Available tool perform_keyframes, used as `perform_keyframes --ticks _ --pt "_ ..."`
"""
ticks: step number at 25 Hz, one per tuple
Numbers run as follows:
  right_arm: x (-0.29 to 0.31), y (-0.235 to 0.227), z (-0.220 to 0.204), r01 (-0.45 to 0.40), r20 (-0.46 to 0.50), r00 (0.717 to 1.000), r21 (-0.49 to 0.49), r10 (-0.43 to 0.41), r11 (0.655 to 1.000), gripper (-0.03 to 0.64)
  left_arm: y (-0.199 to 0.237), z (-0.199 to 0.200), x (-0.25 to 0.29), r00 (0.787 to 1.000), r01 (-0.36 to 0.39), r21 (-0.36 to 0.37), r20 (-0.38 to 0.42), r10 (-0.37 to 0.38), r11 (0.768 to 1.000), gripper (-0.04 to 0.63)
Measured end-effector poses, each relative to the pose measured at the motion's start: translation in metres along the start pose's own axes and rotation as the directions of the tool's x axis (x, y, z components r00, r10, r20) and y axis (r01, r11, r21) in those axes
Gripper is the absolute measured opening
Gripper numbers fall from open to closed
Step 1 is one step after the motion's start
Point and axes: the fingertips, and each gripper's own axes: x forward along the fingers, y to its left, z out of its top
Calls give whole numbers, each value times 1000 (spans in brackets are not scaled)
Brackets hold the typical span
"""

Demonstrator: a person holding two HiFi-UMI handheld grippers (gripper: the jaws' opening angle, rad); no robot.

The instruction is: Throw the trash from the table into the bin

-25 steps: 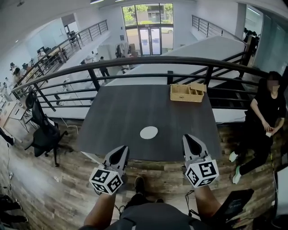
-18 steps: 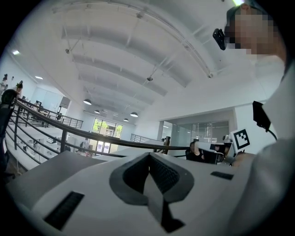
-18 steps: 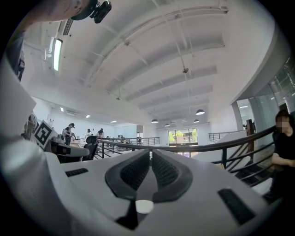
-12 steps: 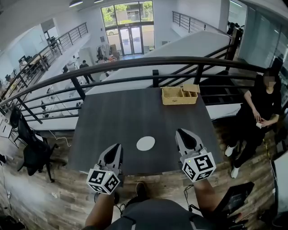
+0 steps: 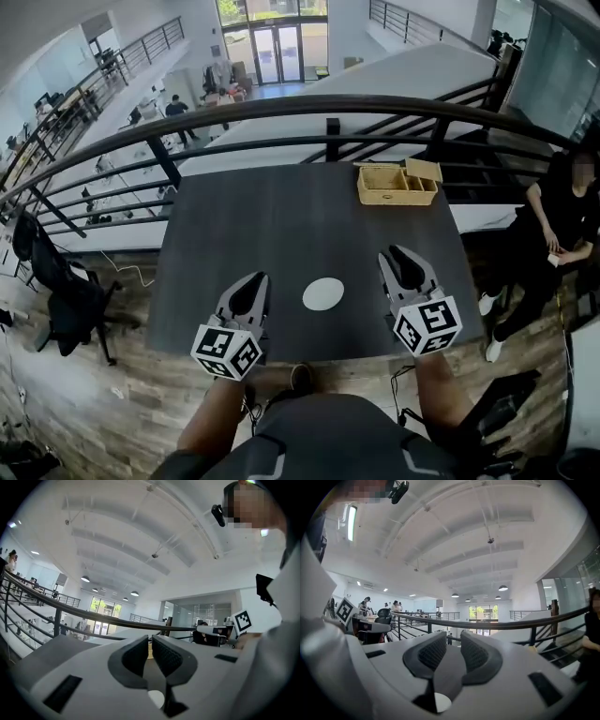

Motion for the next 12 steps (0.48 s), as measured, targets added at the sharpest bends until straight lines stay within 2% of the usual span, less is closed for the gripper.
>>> perform_keyframes --ticks 7,10,12 --pt "45 13 -56 -58 -130 990 20 60 998 169 44 -42 20 998 -15 -86 -69 9 996 25" --pt "59 13 -89 -79 -202 976 35 85 996 208 53 -68 30 990 -16 -61 -138 8 998 55" --pt "67 16 -116 -100 -258 960 51 110 994 257 60 -88 35 982 -16 -46 -186 7 999 78"
